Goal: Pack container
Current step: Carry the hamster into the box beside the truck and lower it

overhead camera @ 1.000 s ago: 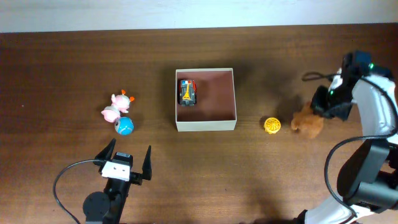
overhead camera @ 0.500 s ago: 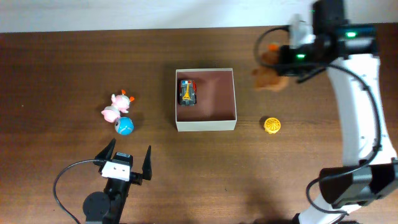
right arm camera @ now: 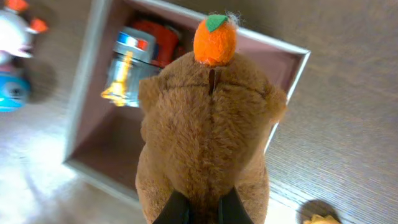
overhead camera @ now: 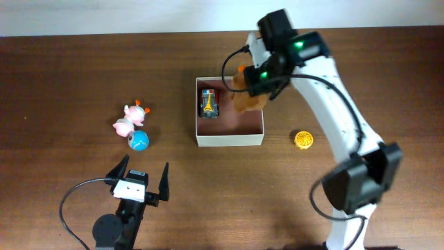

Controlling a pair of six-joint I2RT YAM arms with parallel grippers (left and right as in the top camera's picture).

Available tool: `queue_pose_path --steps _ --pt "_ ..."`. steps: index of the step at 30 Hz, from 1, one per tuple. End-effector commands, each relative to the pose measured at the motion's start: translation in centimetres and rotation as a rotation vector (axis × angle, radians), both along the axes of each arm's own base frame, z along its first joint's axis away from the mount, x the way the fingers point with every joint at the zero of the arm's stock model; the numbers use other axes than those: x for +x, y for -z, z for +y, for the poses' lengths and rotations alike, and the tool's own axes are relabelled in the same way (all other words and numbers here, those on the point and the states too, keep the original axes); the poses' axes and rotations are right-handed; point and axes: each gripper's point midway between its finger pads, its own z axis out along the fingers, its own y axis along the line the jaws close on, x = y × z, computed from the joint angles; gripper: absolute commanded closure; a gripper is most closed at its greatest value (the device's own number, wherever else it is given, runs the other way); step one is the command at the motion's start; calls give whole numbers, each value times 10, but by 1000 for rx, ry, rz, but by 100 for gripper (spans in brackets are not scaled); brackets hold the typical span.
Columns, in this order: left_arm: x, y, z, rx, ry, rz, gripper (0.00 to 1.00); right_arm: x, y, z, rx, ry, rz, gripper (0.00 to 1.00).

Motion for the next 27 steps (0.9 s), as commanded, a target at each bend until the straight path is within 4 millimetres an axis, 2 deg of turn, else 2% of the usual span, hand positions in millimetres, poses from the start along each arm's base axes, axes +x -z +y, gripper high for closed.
queue_pose_path --steps 1,5,8,10,14,15,16,19,22,27 --pt "0 0 0 12 3 -7 0 8 30 0 -41 37 50 96" --pt "0 0 0 12 3 -7 0 13 56 -1 -67 60 90 96" --pt "0 0 0 12 3 -7 1 17 67 0 -70 62 98 96" --pt "0 0 0 12 4 -7 0 21 73 2 -69 62 93 96" --pt "0 0 0 12 3 -7 0 29 73 5 -56 63 64 95" --pt "0 0 0 12 4 -7 0 31 72 5 -53 63 56 91" --pt "0 0 0 12 3 -7 0 32 72 6 -51 64 51 80" --pt "0 0 0 12 3 -7 1 33 72 6 -50 63 49 39" --pt "0 0 0 12 3 -7 1 33 71 6 -50 63 49 32" --pt "0 0 0 12 3 -7 1 28 68 15 4 44 70 33"
